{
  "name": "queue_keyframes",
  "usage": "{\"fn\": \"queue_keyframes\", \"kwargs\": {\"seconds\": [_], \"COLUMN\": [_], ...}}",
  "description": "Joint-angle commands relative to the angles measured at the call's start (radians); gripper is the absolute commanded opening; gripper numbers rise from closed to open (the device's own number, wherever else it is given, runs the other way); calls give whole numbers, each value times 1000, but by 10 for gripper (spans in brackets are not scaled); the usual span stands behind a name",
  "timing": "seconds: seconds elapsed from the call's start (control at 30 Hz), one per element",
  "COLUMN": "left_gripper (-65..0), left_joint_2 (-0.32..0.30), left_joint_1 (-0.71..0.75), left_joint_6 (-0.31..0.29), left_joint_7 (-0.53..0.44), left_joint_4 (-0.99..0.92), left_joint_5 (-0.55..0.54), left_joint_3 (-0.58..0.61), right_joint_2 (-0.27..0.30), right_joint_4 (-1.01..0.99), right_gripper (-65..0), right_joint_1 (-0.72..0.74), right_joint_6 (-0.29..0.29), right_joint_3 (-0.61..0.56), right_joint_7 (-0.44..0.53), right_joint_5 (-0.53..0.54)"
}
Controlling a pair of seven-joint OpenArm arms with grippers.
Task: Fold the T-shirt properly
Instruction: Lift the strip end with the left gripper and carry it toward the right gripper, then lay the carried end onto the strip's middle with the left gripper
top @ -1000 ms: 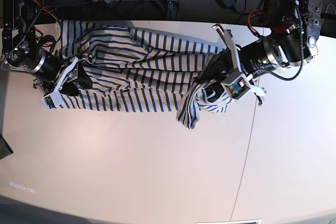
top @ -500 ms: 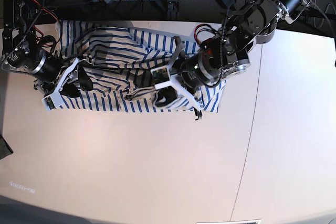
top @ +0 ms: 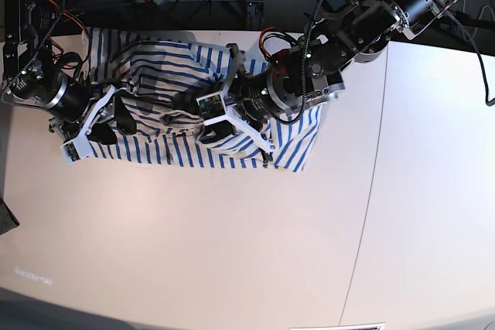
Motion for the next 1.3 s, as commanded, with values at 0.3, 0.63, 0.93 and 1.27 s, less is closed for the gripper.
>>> {"fn": "queue_keyframes", "kwargs": {"seconds": [0.3,0.63,0.93,1.27], "left_gripper": [-304,-470,-650,-650], "left_joint_2": [114,154,129,220], "left_joint_1": [-13,-18,63,184], "left_joint_6": [23,165,174,117], "left_joint_7": [35,47,24,-45], "left_joint_4": [21,83,-24,-51], "left_joint_5": [-158,5,-90,-156], "left_joint_3": [-3,-142,-289,-289], "right_joint_2": [17,17,17,16], "right_joint_4": [16,16,16,16], "right_gripper": [-366,-366,-366,-366], "right_joint_1": [13,13,13,12], "right_joint_6": [60,60,60,60], "right_joint_3": [11,11,11,11], "right_joint_7": [37,37,40,40], "right_joint_5": [13,13,16,17]}}
